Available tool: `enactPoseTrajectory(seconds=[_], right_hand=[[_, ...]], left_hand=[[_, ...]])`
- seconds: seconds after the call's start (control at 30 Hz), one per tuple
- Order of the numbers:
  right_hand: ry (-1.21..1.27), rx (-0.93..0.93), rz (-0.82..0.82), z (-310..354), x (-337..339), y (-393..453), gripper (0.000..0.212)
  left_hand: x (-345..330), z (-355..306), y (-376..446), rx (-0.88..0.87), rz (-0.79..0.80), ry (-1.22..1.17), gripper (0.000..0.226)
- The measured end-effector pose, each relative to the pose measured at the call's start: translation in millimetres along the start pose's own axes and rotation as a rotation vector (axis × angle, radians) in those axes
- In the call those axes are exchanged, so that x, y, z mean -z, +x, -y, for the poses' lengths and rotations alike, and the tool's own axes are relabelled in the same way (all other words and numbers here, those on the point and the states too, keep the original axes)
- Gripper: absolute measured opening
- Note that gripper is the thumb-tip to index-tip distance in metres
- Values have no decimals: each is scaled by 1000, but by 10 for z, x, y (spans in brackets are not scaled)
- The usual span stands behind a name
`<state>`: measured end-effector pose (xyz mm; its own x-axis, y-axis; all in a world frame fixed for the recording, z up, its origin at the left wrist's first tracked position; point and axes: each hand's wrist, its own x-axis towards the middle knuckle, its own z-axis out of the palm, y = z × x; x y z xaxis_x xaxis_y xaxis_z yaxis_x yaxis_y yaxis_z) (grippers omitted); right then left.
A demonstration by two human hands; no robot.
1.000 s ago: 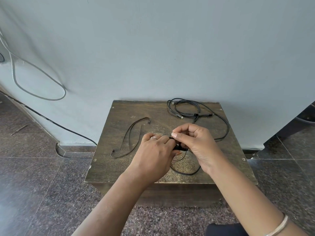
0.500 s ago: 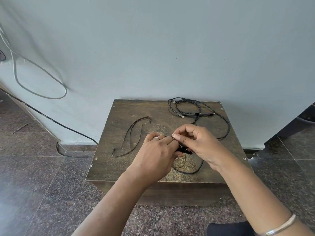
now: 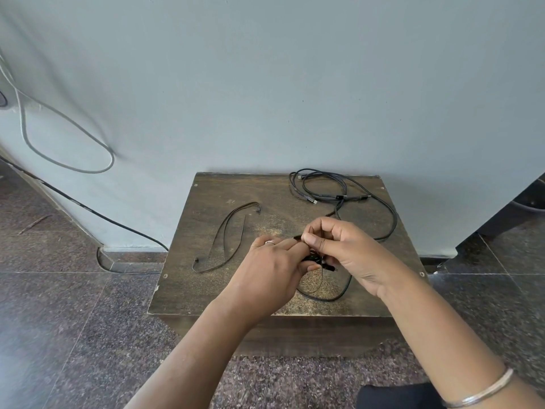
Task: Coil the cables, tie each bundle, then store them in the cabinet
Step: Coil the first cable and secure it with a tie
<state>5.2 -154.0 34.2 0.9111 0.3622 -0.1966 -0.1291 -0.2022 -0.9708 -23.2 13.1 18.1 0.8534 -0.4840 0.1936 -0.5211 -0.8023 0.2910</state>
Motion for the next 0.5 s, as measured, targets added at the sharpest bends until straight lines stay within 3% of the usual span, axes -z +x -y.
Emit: enactPoseTrajectory(seconds=[0.3,0.4,0.5], right_hand=[[209,49,-224,22,-70,26,10],[263,118,-219,53,-61,-3,12],[166,216,-226,91,-60,-27,8]], left_hand=[[8,-58,-17,67,-183,-340,14],[-1,-10,-4,181,-157,-519,14],[16,52,1,249,-72,-585,15]])
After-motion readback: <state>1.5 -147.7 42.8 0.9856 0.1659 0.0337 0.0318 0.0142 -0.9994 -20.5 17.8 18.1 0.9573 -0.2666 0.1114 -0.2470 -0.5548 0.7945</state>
